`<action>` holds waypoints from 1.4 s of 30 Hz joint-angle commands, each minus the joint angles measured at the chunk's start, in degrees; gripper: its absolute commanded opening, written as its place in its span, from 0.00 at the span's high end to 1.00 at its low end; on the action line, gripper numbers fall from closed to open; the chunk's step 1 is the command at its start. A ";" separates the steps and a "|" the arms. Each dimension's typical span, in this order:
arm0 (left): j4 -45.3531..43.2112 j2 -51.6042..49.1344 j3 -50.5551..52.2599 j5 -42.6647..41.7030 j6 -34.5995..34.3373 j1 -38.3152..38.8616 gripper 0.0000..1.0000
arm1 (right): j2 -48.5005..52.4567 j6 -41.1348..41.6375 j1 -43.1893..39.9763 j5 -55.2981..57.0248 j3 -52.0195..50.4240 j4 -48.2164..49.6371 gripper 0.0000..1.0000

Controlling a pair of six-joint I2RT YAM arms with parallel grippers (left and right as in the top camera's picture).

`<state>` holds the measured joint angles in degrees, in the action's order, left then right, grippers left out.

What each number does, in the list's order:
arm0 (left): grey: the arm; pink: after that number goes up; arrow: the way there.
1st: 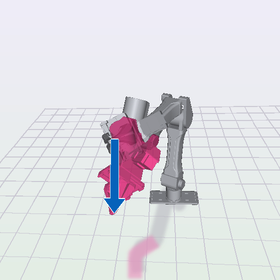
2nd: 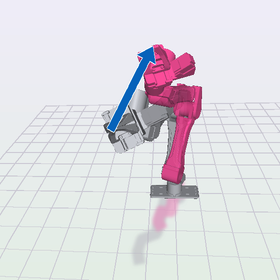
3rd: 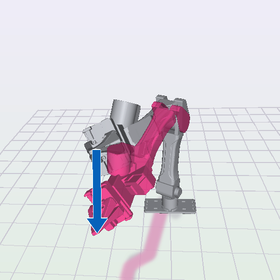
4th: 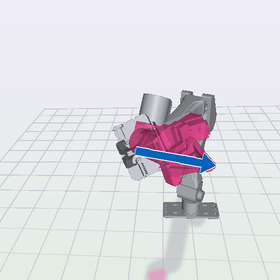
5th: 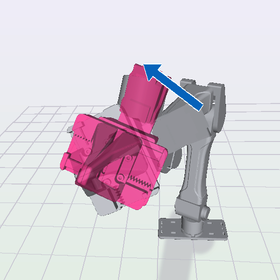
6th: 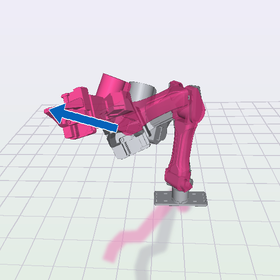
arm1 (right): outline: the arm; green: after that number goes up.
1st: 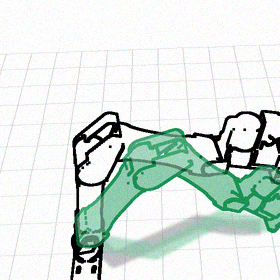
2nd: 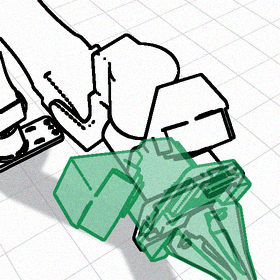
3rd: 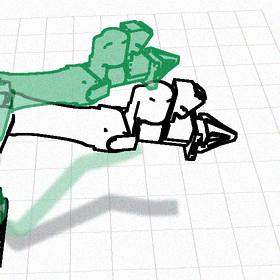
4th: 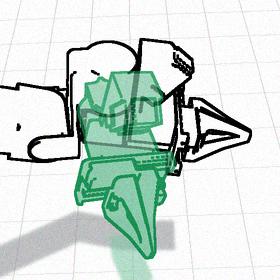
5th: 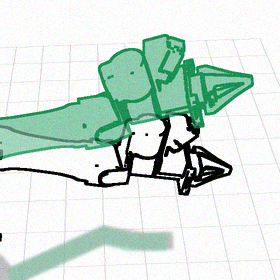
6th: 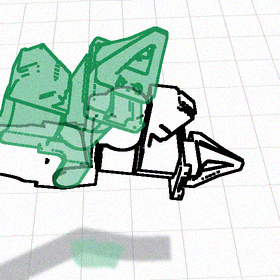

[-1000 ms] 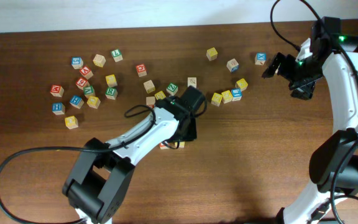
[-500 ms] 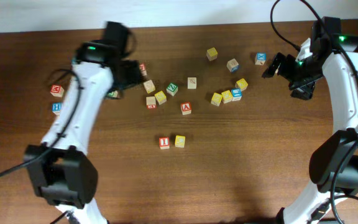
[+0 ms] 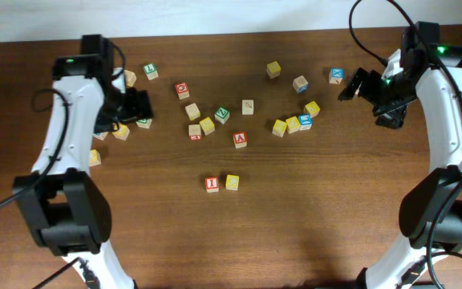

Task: Spell out ICRA
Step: 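Place the yellow C right of the I block, release, lift away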

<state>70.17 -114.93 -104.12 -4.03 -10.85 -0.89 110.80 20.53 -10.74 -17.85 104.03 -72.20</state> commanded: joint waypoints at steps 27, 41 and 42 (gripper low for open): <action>-17.38 -12.68 0.04 7.30 13.33 2.62 0.25 | -0.50 -0.61 -0.22 0.52 0.44 0.00 0.02; -18.71 -16.74 0.04 7.06 18.73 2.49 0.47 | -0.50 -0.61 -0.22 0.52 0.44 0.00 0.02; -18.67 -16.74 0.04 7.06 18.73 2.49 0.51 | -0.50 -0.61 -0.22 0.50 0.44 0.00 0.02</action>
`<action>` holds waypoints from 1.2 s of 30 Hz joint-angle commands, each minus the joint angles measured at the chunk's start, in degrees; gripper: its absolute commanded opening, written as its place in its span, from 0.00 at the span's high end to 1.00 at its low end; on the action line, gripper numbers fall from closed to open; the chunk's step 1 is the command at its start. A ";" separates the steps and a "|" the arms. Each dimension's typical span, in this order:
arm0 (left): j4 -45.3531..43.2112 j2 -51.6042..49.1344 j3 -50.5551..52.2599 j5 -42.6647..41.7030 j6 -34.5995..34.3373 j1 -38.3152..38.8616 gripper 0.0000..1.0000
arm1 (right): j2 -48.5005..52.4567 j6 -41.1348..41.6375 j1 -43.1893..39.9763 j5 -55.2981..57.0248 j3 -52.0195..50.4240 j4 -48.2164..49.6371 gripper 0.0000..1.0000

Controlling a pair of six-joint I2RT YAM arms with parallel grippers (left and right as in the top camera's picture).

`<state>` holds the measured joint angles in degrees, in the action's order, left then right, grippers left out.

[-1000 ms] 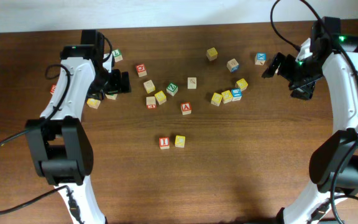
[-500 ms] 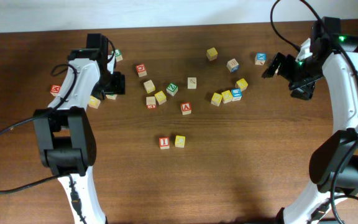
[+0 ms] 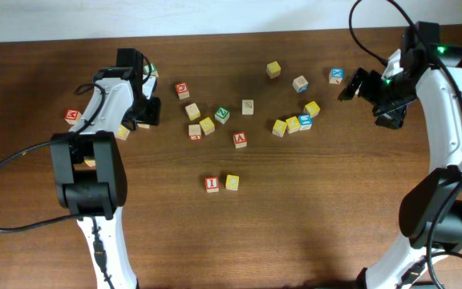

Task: Spell out ICRA
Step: 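Place the yellow C right of the I block, release, lift away, then grasp a green R block with the left gripper, place right of C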

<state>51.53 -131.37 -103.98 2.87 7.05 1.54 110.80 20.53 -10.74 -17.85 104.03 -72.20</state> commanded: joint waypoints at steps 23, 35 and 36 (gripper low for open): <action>7.80 4.17 -3.82 -7.04 -5.64 0.20 0.83 | -0.50 -0.61 -0.22 0.52 0.44 0.00 0.02; 23.91 13.86 -3.56 -28.57 -15.65 6.82 0.83 | -0.50 -0.61 -0.22 0.50 0.44 0.00 0.02; 24.20 13.84 -3.06 -27.98 -17.09 9.44 0.83 | -0.50 -0.61 -0.22 0.50 0.44 0.00 0.02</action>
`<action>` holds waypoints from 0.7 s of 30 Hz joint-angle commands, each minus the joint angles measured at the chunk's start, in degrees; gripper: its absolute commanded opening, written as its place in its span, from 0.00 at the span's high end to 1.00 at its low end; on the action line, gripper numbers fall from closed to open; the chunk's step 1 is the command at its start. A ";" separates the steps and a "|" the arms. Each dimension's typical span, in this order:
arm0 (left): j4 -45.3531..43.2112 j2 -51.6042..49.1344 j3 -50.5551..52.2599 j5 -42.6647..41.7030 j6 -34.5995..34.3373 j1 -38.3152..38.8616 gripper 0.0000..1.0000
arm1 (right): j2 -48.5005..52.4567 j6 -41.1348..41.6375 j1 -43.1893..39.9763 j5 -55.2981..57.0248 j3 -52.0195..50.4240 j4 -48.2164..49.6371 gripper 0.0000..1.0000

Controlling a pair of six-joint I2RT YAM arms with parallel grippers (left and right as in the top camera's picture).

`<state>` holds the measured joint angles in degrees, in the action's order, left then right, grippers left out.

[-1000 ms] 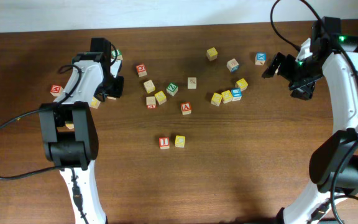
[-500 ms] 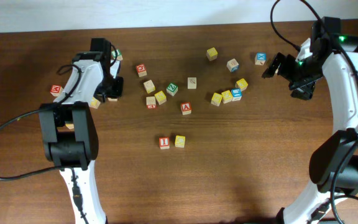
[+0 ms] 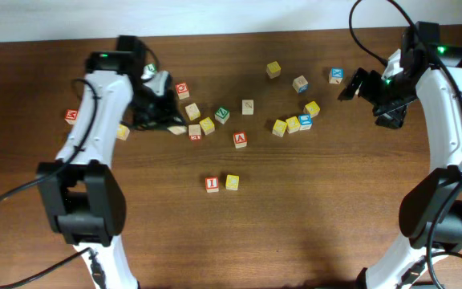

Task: Spell out ICRA
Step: 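Grasp a green R block with the left gripper, place right of C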

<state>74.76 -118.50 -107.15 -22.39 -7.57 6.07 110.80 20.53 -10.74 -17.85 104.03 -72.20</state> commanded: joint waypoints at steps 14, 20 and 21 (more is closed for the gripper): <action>-15.87 0.94 16.37 14.05 -28.48 34.32 0.81 | -0.50 -0.61 -0.22 0.50 0.44 0.00 0.02; -15.78 0.87 16.39 20.74 -30.45 38.84 0.82 | -0.50 -0.61 -0.22 0.50 0.44 0.00 0.02; -15.87 0.87 16.65 20.85 -30.84 39.08 0.83 | -0.50 -0.61 -0.22 0.50 0.44 0.00 0.02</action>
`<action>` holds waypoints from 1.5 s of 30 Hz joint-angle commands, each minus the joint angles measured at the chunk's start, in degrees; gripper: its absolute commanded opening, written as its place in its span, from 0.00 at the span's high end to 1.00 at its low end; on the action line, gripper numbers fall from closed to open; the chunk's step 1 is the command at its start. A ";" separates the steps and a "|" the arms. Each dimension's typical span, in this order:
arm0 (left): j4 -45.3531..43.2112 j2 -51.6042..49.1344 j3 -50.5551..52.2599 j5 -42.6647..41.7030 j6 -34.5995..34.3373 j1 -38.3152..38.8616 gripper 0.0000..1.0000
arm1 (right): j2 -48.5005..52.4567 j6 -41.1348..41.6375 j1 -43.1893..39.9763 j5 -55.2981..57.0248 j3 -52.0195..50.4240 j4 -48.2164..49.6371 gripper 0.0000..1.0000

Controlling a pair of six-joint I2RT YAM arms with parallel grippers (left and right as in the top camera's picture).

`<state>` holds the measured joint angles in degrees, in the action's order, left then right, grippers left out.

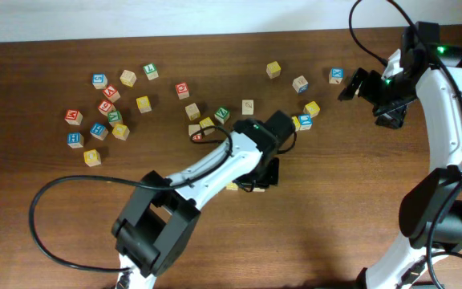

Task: Spell out ICRA
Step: 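Grasp a green R block with the left gripper, place right of C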

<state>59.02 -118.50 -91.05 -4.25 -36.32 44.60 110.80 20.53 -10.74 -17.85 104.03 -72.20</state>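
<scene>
Lettered wooden blocks lie scattered over the brown table (pixel 351 209). My left arm reaches across the middle, and its gripper (pixel 266 173) points down just right of a yellow block (pixel 232 186) that peeks out beneath the arm. The arm hides the rest of that spot and its fingers are too dark to read. My right gripper (pixel 353 85) hangs open at the far right, just right of a blue block (pixel 337 75), with nothing in it.
A cluster of several blocks (pixel 105 107) sits at the left. More lie behind the left arm: a red one (pixel 182 90), a green one (pixel 222 114), a pale one (pixel 248 106). Yellow blocks (pixel 312 108) lie near the right arm.
My left gripper has moved from the blocks at upper left to the table's middle, beside the yellow block. The red I and red A blocks are now hidden under the arm. The right arm is unchanged.
My left gripper stood among the left cluster of blocks, then a little farther back, then at the pale blocks near the red one with a pale block at its tips. Now it is at the middle, where the I and a yellow block lay side by side.
</scene>
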 commanded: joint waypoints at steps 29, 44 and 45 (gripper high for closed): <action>-7.82 0.87 7.50 11.65 -10.38 0.63 0.79 | -0.50 -0.61 -0.22 0.52 0.44 0.00 0.02; -8.44 0.90 6.14 11.32 -8.98 -0.66 0.52 | -0.50 -0.61 -0.22 0.52 0.44 0.00 0.02; -8.37 0.90 5.38 11.15 -7.13 -0.98 0.52 | -0.50 -0.61 -0.22 0.52 0.44 0.00 0.02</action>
<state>50.50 -118.50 -84.05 6.28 -46.13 44.69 110.80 20.53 -10.74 -17.85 104.03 -72.20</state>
